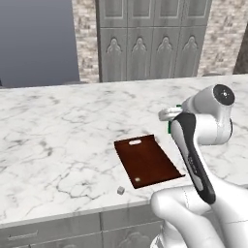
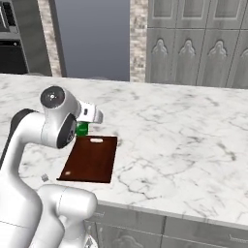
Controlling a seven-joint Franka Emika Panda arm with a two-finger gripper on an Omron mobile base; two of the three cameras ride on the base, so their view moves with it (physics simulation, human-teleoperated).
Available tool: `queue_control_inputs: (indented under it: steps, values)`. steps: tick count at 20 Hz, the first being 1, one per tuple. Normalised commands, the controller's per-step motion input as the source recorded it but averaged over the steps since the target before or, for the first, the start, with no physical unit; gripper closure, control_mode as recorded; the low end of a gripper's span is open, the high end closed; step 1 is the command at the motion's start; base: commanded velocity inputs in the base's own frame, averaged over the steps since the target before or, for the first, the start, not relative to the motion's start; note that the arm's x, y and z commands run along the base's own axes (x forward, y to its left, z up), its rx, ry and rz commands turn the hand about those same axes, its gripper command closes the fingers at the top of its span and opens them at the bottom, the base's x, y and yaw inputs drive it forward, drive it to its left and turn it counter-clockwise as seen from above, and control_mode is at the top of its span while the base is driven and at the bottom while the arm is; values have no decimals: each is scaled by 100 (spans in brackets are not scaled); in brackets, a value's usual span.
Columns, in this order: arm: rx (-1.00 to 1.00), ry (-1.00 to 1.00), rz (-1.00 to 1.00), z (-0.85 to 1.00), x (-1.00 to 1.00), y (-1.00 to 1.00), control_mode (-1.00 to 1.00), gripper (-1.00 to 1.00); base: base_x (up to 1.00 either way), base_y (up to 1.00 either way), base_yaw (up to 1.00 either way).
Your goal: Take out the milk from the fridge and place it on the tray on the counter. Then take the sugar cube near the tray and place it in the tray.
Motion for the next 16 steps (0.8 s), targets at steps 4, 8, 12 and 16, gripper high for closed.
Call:
queue_control_inputs:
  steps: [4, 8, 12, 16]
  values:
    - [0, 0, 16, -57, 14, 3, -100, 100, 0, 0, 0]
    - [-4, 1, 16, -46, 0, 10, -100, 100, 0, 0, 0]
    - [1, 4, 24, -58, 0, 21, -100, 100, 0, 0, 0]
    - [1, -1, 25, -51, 14, 15, -100, 100, 0, 0, 0]
